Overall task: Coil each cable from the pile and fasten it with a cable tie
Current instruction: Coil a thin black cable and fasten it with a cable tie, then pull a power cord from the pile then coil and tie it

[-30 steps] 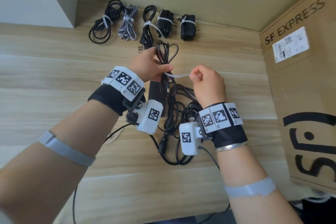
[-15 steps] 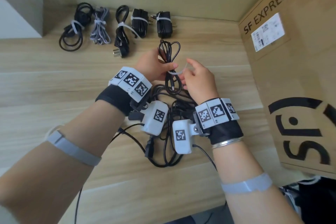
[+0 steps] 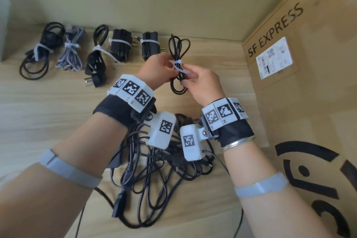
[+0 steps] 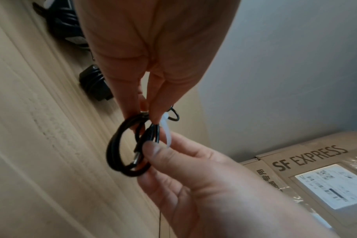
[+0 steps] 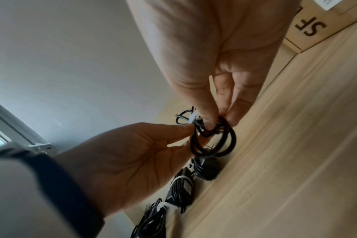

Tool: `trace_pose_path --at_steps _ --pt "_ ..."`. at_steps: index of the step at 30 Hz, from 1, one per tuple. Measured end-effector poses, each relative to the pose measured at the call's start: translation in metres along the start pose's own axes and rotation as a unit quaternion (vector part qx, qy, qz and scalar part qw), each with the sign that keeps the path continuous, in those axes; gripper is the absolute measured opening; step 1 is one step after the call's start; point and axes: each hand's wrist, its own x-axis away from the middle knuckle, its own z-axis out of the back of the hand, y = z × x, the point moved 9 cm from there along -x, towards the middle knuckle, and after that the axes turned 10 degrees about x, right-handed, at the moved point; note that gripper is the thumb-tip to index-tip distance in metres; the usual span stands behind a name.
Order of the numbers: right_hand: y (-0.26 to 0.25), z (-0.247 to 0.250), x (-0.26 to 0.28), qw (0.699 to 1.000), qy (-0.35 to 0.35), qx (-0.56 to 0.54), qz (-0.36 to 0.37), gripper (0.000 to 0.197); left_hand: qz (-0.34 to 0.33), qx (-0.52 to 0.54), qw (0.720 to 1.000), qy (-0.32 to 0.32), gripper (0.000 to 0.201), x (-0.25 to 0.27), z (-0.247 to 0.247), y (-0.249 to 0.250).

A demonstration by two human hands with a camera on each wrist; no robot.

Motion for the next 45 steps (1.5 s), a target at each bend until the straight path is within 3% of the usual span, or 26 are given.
trace_pose_path --at_steps 4,9,21,32,45 --pt "0.006 0.007 -0.031 1.000 -0.001 -0.007 -0.001 0.047 -0.006 0.033 0.999 0.042 0.046 -0.021 -0.001 -0.001" --pt "0.012 0.004 -0.062 1.000 -0.001 -0.024 -0.006 0.045 -0.019 0.034 0.995 0.092 0.027 -0.041 0.003 -0.009" --pt "0.017 -0.029 -0.097 1.000 -0.026 0.006 -0.011 0.041 0.022 -0.003 0.998 0.061 0.045 -0.052 0.007 -0.027" --pt "0.022 -0.021 -0.087 0.998 -0.024 0.043 -0.034 0.066 0.023 -0.092 0.995 0.036 0.038 -0.038 0.015 -0.021" --pt "0.001 -0.009 -0.026 0.993 -0.005 0.116 -0.007 0.025 -0.004 -0.147 0.989 -0.020 0.032 0.021 0.020 0.001"
